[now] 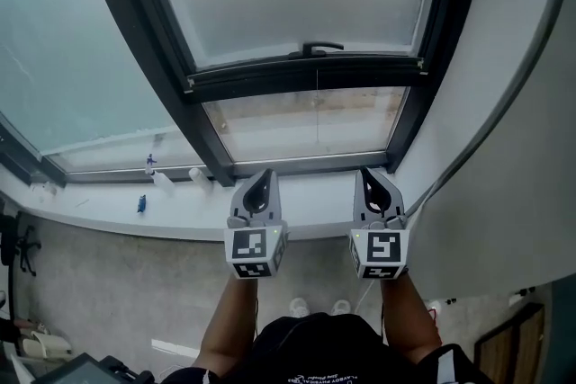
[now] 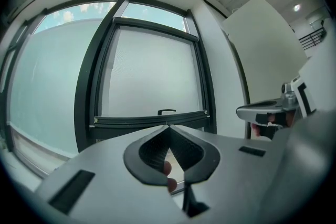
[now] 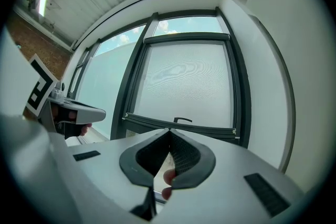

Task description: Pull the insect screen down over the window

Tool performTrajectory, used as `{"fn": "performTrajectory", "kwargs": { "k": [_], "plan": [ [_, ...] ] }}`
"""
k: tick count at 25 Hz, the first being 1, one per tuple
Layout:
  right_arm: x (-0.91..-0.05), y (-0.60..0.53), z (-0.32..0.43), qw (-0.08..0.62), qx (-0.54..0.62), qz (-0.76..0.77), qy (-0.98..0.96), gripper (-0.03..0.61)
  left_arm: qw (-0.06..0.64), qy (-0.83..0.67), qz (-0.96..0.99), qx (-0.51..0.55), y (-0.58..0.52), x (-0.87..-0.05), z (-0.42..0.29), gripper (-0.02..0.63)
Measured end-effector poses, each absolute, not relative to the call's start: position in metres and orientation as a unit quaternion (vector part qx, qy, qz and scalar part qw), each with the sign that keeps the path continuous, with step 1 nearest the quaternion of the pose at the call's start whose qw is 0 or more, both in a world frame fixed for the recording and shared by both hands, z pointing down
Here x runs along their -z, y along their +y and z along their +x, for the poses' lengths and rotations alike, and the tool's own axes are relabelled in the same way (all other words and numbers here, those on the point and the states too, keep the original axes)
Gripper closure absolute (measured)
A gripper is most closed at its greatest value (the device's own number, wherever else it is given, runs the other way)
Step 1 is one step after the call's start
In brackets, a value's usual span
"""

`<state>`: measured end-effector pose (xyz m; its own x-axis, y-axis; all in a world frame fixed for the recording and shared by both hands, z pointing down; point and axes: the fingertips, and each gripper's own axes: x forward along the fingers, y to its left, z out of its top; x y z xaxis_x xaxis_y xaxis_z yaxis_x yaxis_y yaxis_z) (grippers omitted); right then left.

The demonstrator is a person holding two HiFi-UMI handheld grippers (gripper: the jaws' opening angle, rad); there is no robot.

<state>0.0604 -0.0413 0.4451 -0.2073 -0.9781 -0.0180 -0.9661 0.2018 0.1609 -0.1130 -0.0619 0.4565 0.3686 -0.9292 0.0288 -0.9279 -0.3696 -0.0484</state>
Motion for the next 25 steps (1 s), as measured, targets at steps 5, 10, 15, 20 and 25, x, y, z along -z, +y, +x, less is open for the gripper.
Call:
{"fn": "performTrajectory", "kwargs": {
  "k": [5,10,15,20,25],
  "plan": [
    [-0.445,-0.038,0.069,0.050,0.071,0.620,-0.780,0.574,0.015,0.572,-0.819,0.034,-0.057,-0.456,-0.102,0.611],
    [-0.453,-0.035,0.068,0.062,0.060,0.619,-0.781,0.574,0.012,0.572,-0.819,0.040,-0.057,-0.459,-0.094,0.611],
    [-0.455,-0.029,0.063,0.058,0.062,0.614,-0.784,0.575,0.004,0.573,-0.818,0.043,-0.056,-0.464,-0.093,0.611],
    [-0.454,-0.020,0.057,0.051,0.067,0.607,-0.790,0.575,0.014,0.566,-0.823,0.047,-0.046,-0.464,-0.086,0.611],
    [-0.455,-0.016,0.049,0.049,0.058,0.601,-0.796,0.575,0.015,0.567,-0.822,0.046,-0.040,-0.466,-0.091,0.611]
  ]
}}
